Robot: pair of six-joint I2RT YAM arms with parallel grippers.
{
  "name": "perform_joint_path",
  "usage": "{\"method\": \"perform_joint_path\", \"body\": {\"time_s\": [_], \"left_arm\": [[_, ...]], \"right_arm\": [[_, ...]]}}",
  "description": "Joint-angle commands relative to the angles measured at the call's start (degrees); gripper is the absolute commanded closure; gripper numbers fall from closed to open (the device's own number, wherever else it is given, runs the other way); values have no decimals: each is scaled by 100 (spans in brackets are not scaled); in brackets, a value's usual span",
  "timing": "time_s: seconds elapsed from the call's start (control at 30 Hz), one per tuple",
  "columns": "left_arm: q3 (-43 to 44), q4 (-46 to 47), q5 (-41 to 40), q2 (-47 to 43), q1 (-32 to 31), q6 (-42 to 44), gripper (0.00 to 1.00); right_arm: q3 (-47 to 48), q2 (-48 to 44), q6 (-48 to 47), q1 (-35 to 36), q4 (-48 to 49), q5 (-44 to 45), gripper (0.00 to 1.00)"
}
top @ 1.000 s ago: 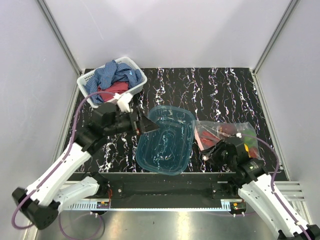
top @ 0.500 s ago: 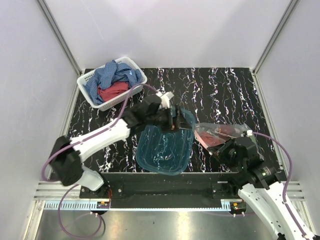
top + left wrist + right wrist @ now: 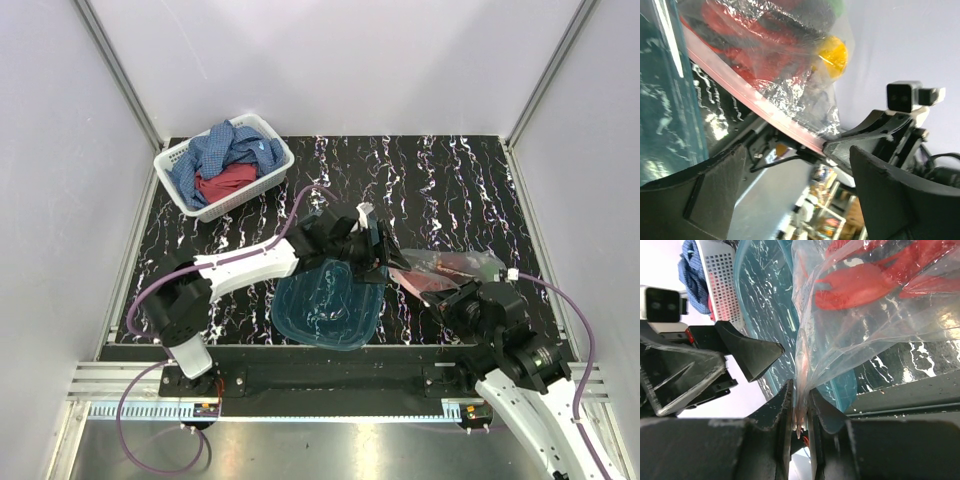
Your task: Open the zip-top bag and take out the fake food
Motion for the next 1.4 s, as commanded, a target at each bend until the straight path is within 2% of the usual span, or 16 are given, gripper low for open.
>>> {"method": "perform_joint_path", "body": {"time_s": [0.0,0.1,0.33,0.4,0.5,0.67,0.73,0.77,0.83,0.97,1.1,1.37], "left_arm": [[58,315,261,299,-82,-789,22],[84,472,472,572,-125,-1167,32],[5,717,279,661,-196,-1801,34],[188,964,340,923,-205,-1942,36],[777,773,455,1266,-222,-1759,40],[1007,737,578,1408,-231,-1679,74],[1182,553,543,1400,-231,-1381,81],[1270,282,525,1391,-222,-1249,91],[1420,209,560,1408,-222,-1038,99],[1446,253,665,1408,-214,-923,100],[1499,341,823,1373,-205,-923,100],[1455,447,903,1154,-205,-1081,100]], "right_arm": [[261,-199,257,1,114,250,78],[191,-331,275,1,97,267,78],[85,-568,371,1,97,276,78],[94,-569,354,1,88,276,78],[76,-612,380,2,61,232,78],[216,-560,187,10,-35,267,71],[339,-499,73,1,-123,302,65],[383,-446,47,1,-262,329,62],[558,-393,72,1,-473,460,52],[744,-427,397,1,-1185,697,43],[657,-717,932,1,-1485,935,36],[156,-1315,1795,1,-1363,646,39]]}}
